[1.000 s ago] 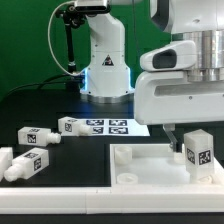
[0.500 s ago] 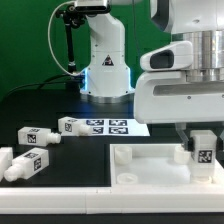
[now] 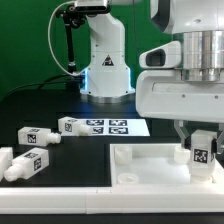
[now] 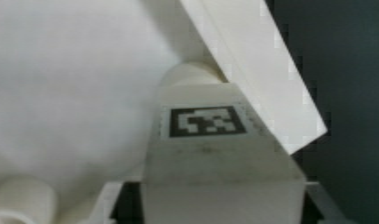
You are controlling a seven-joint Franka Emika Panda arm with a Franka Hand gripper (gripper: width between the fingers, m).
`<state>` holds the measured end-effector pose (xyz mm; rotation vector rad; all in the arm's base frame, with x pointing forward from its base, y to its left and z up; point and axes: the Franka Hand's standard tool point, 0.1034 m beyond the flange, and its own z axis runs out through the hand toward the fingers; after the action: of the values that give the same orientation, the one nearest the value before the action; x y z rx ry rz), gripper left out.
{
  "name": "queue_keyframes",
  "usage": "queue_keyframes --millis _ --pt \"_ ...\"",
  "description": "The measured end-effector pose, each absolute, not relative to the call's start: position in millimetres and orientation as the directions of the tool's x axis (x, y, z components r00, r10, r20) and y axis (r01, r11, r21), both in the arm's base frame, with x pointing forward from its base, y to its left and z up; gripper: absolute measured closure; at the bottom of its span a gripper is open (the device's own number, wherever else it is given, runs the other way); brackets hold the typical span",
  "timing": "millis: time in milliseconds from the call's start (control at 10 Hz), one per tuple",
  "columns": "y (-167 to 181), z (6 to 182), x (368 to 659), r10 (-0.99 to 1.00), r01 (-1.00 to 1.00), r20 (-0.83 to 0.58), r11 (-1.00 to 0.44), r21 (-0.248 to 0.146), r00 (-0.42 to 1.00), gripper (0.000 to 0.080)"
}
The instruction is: Assemble one leg
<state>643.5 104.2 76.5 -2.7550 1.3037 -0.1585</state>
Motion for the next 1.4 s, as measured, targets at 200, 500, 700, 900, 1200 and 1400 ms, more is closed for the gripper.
queue_keyframes --millis 200,500,700,900,1200,1400 --pt "99.7 74.9 640.8 -0.959 -0.952 -0.042 -0.270 -0.145 0.279 0.0514" --pt "102.2 74.7 638.3 -0.996 -0.992 -0.084 -0.012 -0.129 0.023 0.0514" --pt "102.8 74.3 638.0 -0.994 -0.989 -0.078 -0.062 -0.132 0.072 0.0383" --pt "102.6 73.6 636.1 -0.872 -0.865 -0.020 -0.483 -0.136 0.490 0.0248" --pt "106.3 71.3 634.1 -0.677 -0.670 0.018 -0.731 -0.134 0.736 0.0155" --pt "107.2 72.1 634.9 -0.517 -0.509 0.049 -0.853 -0.117 0.855 0.0151"
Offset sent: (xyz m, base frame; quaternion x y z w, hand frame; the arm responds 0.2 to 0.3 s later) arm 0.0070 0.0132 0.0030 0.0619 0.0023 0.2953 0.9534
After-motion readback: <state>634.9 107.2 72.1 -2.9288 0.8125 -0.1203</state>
